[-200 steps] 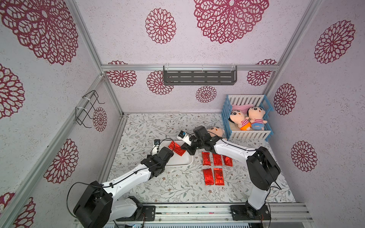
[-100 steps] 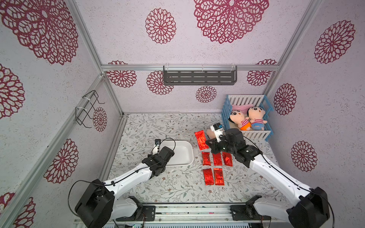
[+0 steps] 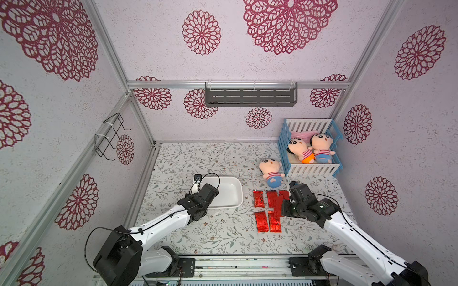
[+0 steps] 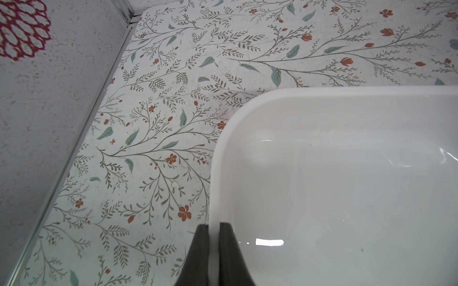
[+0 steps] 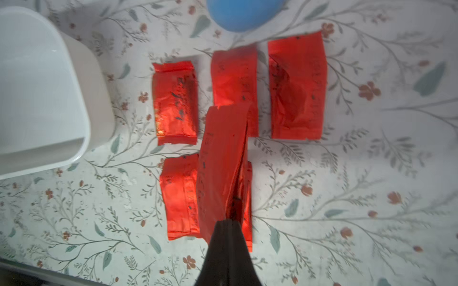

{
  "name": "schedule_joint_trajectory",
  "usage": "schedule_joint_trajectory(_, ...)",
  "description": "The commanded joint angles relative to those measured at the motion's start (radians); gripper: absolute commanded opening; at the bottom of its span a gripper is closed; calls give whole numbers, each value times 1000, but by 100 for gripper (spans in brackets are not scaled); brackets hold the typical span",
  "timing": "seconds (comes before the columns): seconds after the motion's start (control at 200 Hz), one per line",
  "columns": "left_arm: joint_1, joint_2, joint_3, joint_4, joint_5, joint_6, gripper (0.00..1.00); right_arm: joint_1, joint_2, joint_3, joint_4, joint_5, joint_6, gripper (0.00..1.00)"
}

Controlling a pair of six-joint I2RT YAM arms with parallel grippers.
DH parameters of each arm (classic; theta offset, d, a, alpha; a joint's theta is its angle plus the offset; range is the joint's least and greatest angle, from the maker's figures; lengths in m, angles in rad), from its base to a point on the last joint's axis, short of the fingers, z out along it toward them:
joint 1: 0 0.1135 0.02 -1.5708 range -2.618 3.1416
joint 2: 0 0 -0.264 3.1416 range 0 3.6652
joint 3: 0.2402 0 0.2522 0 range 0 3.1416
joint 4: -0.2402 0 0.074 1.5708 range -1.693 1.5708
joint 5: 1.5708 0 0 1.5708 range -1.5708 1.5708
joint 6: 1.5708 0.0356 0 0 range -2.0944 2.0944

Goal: Take the tea bags out of the storage box
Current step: Place the tea bag at the center of the board.

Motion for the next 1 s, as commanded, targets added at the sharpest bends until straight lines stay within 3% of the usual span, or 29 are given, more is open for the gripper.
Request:
schedule_joint_trajectory(0.0,-16,-9,1,-2,1,19,0,-1,-47,10,-116,98,65,0)
schedule_joint_trajectory(0.355,-16,-8,2,0,5,22,0,121,104,22,-174,247,151,0)
schedule_joint_trajectory(0.996,-16,7,10,-2,9,24,0,156,256,15,-173,307,216,0)
